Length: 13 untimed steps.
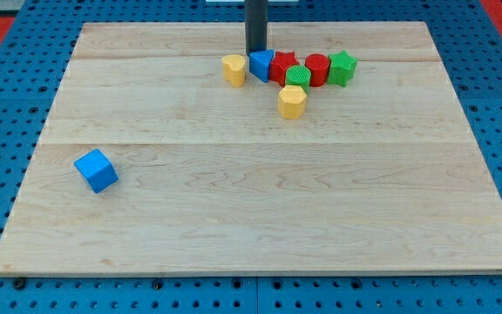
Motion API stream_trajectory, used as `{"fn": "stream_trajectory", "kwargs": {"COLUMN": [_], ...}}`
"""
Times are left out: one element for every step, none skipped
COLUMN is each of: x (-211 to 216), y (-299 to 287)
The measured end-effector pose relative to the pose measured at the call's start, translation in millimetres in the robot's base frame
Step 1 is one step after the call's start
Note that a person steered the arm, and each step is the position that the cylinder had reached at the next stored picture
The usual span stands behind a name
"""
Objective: Move the blue cube below the yellow hexagon
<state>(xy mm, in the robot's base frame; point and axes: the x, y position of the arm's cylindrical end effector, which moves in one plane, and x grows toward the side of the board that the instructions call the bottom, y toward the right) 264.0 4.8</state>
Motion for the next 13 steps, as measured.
{"fn": "stream_trajectory", "kwargs": {"x": [4.3,3.5,-33.8,-32.2,18.2,73.1,123.7,154.5,158.2,155.5,190.9,234.4,236.8], "y": [0.0,-0.5,-38.9,-151.0,-261.0,-307.9,-302.9,-250.2,-166.3,-193.7,-288.2,-307.8,-231.6]}}
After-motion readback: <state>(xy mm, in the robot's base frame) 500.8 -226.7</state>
